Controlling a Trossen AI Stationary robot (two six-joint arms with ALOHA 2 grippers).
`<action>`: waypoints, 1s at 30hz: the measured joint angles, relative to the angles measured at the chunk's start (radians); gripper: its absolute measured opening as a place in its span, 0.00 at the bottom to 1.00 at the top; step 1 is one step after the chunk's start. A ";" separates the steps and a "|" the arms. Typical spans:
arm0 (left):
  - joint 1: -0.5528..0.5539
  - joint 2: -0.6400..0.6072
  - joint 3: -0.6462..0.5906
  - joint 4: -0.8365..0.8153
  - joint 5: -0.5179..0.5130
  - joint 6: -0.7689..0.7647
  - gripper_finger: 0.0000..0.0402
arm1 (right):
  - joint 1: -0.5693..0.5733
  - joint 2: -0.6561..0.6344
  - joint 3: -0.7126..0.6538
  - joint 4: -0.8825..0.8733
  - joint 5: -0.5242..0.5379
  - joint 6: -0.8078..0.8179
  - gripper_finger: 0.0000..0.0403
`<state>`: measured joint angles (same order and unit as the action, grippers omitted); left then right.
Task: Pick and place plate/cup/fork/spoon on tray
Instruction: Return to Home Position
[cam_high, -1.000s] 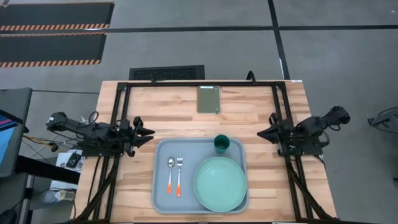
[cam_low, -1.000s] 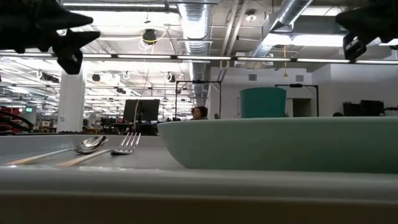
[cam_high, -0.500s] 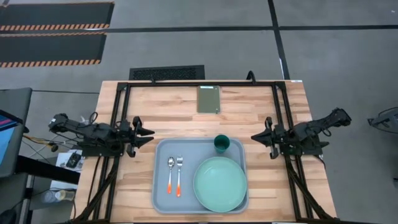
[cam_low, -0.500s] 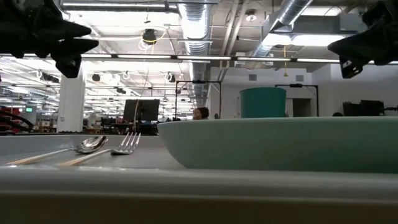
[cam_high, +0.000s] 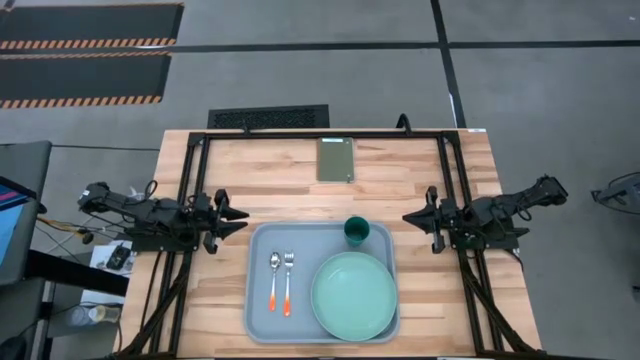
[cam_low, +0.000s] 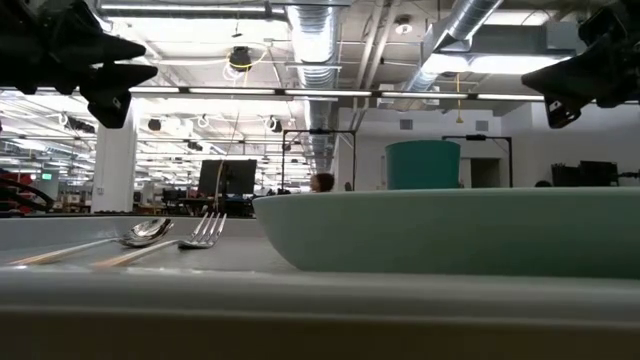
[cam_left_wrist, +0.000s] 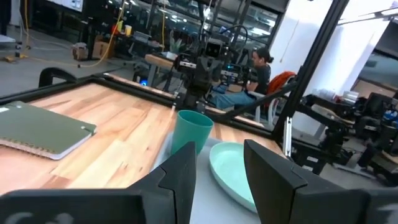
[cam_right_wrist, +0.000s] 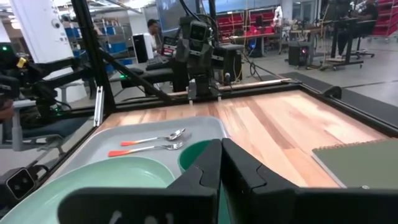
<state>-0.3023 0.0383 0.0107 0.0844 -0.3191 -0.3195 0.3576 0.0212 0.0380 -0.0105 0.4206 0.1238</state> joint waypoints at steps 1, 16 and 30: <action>0.000 0.000 0.000 -0.007 0.000 0.000 0.30 | 0.000 0.000 0.000 0.000 0.000 0.000 0.08; 0.000 0.000 0.002 -0.025 0.000 -0.006 0.30 | 0.000 0.000 -0.001 -0.003 0.000 0.000 0.08; 0.000 0.000 0.003 -0.027 -0.001 -0.006 0.30 | 0.000 0.000 -0.002 -0.004 0.000 0.000 0.08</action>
<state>-0.3023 0.0387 0.0139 0.0578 -0.3197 -0.3252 0.3580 0.0212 0.0360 -0.0143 0.4206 0.1238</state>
